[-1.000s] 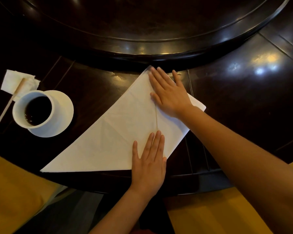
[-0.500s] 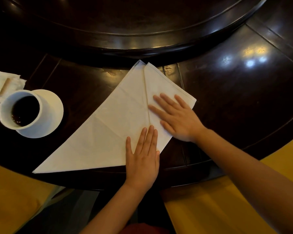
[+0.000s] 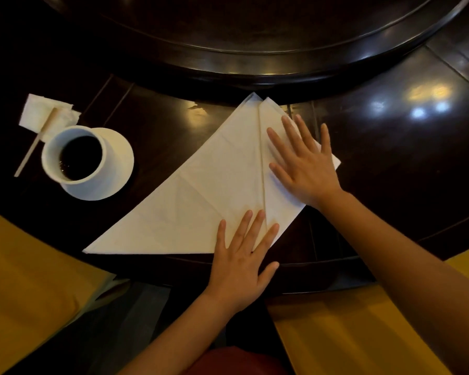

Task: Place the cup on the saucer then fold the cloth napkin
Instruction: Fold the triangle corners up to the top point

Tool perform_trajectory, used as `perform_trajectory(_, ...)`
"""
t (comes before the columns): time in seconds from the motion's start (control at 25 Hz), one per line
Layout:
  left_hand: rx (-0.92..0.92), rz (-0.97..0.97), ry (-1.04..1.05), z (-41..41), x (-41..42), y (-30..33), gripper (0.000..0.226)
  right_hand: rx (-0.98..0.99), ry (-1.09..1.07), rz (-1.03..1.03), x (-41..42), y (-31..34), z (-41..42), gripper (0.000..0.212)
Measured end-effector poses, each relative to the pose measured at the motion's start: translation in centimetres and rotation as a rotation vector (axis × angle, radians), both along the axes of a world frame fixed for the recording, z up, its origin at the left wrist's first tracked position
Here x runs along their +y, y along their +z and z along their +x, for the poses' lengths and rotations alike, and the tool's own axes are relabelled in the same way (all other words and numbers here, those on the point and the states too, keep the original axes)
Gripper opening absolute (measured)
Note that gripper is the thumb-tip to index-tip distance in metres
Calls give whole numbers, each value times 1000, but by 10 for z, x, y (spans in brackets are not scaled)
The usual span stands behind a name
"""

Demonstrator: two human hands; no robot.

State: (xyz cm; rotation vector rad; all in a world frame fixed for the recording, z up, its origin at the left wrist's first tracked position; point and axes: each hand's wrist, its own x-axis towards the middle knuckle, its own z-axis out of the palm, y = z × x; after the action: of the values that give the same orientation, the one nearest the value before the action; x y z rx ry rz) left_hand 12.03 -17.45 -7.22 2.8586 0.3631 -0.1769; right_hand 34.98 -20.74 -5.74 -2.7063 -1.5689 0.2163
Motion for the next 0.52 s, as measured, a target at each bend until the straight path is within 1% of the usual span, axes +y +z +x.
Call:
perform_trajectory(0.12, 27, 3, 93, -4, 4, 2, 65, 102, 97, 95, 15, 0, -55, 59)
perform_trajectory(0.2, 59, 33, 216, -10, 16, 2, 64, 134, 132, 73, 22, -7, -81, 58)
perform_trajectory(0.4, 92, 58, 549, -52, 61, 0, 67, 105, 118, -19, 22, -14, -93, 62)
perform_trajectory(0.52, 90, 47, 677, -82, 83, 0, 69, 113, 119, -38, 23, -13, -93, 63)
